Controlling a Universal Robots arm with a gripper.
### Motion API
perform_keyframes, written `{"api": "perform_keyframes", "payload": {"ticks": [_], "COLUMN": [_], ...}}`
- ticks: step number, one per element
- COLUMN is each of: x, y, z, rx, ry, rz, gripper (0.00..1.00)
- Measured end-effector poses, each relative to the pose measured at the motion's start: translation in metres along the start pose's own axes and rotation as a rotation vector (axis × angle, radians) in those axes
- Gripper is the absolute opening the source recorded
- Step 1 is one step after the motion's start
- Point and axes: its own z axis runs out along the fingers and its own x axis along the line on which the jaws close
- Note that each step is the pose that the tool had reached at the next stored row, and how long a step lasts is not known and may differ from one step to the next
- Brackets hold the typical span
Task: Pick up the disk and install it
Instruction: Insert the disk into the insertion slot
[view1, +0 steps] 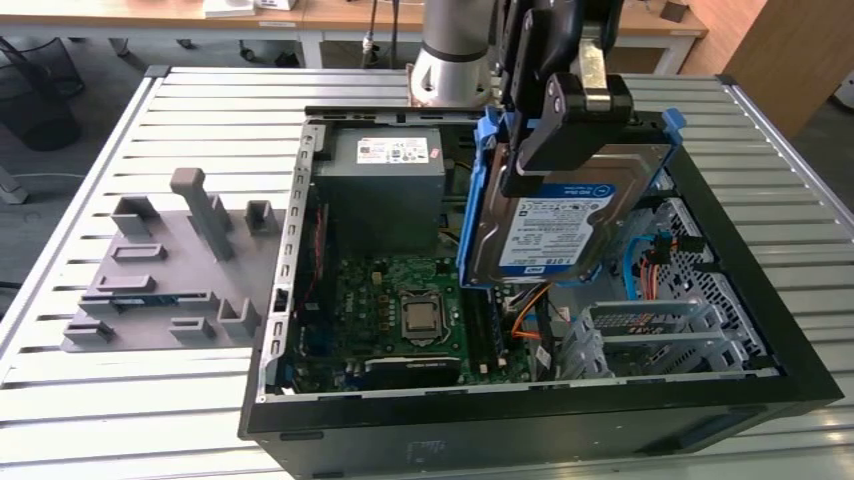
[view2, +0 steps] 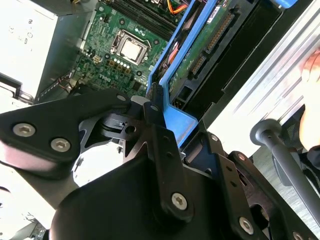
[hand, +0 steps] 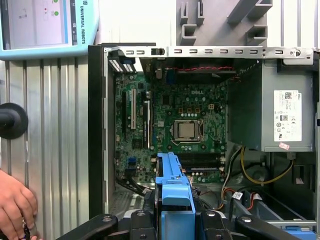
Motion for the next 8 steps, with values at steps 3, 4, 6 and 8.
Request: {"api": "perform_keyframes", "payload": {"ticks": [3,4,6,8], "x": [-0.0002,-0.0002,-0.0002,0.0005], "y": [-0.0059,-0.0083,-0.0120,-0.0130], "z": [0.0000,0.0002,0.0005,0.0008], "rx": [0.0000,0.0000,0.0000,-0.0001], "ry": [0.0002,0.0000,0.0000,0.0003], "rz": [0.000,0.000,0.000,0.000], "gripper": [0.36,0.36,0.36,0.36]}}
